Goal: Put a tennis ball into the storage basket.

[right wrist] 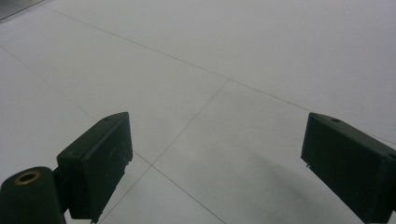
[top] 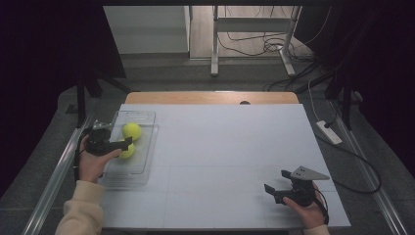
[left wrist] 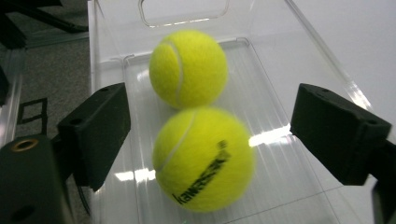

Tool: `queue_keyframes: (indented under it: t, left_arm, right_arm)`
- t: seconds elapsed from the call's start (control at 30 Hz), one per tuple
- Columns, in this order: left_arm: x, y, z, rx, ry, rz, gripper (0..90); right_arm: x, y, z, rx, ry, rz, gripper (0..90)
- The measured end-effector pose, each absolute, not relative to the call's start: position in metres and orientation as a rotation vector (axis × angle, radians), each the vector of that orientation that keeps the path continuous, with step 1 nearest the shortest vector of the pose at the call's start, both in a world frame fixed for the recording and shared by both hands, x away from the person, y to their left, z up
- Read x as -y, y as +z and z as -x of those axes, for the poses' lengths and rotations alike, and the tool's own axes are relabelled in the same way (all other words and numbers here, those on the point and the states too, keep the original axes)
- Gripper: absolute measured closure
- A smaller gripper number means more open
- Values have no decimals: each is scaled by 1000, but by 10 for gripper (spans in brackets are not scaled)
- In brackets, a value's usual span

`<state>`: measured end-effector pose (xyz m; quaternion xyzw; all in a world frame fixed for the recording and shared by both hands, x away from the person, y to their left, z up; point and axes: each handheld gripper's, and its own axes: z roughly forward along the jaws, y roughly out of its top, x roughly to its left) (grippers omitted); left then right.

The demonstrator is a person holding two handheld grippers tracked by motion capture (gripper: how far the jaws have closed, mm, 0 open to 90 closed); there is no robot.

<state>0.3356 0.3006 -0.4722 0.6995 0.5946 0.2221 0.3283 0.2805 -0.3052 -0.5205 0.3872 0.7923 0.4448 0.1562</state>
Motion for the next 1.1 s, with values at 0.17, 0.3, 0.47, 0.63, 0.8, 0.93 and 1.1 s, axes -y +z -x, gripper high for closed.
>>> queue_keyframes:
  t: [0.17,0.3,0.47,0.63,0.8,0.93,1.1]
  left_arm:
    - [-296,-470,-333,-1535,573,-1820,105]
    - [-294,-467,-330,-1513,571,-1805,106]
    - [-292,-465,-327,-1476,554,-1781,108]
    - [-291,-465,-321,-1440,526,-1752,107]
    - [-287,-461,-313,-1385,520,-1746,110]
    - [-281,-459,-307,-1333,493,-1736,111]
    - [-276,-456,-304,-1287,466,-1723,114]
  right_arm:
    - [306,-520,-280,-2268,1273,-1109,86]
    - [306,-521,-281,-2267,1272,-1110,86]
    - [307,-520,-281,-2265,1271,-1111,86]
    - [308,-520,-281,-2263,1270,-1114,86]
    - [307,-521,-283,-2264,1275,-1116,86]
    - [307,-520,-284,-2264,1276,-1110,86]
    - [307,-521,-285,-2264,1278,-1114,86]
